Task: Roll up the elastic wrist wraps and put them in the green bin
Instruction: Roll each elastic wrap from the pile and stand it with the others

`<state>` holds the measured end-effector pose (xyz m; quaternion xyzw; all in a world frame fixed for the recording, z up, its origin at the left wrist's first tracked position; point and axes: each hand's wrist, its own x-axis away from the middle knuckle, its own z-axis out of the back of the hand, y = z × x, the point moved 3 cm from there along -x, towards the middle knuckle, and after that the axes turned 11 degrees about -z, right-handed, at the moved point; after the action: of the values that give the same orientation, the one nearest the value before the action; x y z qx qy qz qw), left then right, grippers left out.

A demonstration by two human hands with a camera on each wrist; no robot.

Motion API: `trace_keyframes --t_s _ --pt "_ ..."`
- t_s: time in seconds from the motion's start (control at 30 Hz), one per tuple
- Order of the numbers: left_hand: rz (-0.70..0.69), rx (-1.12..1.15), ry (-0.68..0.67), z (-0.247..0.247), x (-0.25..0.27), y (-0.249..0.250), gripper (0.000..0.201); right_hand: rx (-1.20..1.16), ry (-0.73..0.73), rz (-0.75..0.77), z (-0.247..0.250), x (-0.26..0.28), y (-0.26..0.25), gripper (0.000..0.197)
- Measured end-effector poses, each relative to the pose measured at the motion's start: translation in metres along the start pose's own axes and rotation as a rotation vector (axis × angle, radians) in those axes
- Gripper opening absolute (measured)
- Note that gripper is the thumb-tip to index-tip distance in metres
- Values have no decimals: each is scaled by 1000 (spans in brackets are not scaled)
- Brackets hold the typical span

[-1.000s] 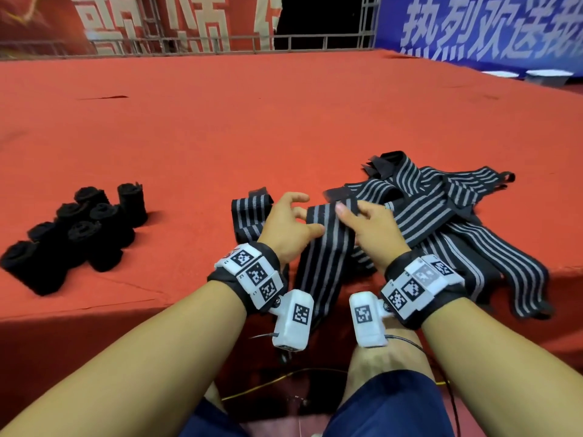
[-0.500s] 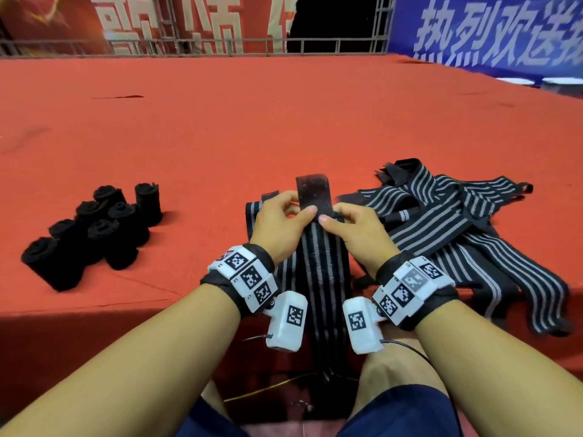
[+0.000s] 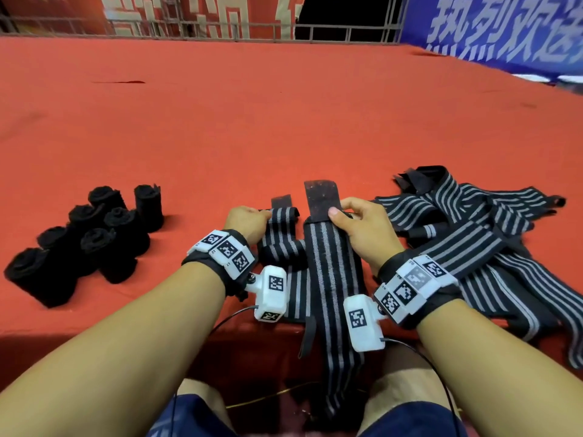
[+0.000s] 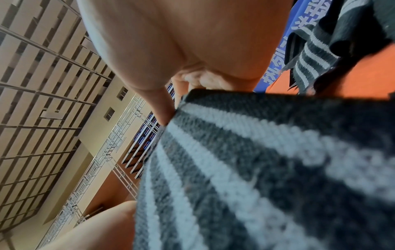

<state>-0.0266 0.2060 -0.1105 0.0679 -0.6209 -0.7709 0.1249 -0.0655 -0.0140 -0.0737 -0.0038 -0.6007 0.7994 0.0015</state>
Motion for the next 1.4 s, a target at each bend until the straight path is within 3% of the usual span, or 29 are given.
trace_keyframes --t_s 0.1,0.27,0.4,0.67,0.83,0.9,0.97,1.0,1.1,1.3,1.4 --pt "13 -6 12 -3 -11 -8 38 -2 -9 -6 -1 -7 0 15" --pt "52 73 26 -3 -5 3 14 -11 -35 -35 -5 -13 1 15" --pt "-54 147 -3 -5 7 24 30 -39 -48 -54 -10 -16 -3 23" --pt "-247 403 -285 -8 50 62 56 -175 -50 -80 -18 -6 -21 27" --pt "-313 378 -415 -2 76 77 62 -259 -75 19 -8 16 -43 22" --pt "-299 341 -400 3 86 87 45 -227 -83 91 -4 24 -49 18" --pt "-274 363 -307 8 95 98 16 -201 -115 155 -3 33 -52 19" --pt "-274 378 -241 12 97 102 12 -187 -137 182 -3 37 -54 20" --pt "-407 318 -126 19 102 117 23 -153 -193 231 -3 52 -62 24" --pt "-599 229 -104 28 128 149 32 -253 -88 329 15 79 -99 7" --pt "-694 223 -106 31 149 170 30 -342 -45 327 27 94 -125 8"
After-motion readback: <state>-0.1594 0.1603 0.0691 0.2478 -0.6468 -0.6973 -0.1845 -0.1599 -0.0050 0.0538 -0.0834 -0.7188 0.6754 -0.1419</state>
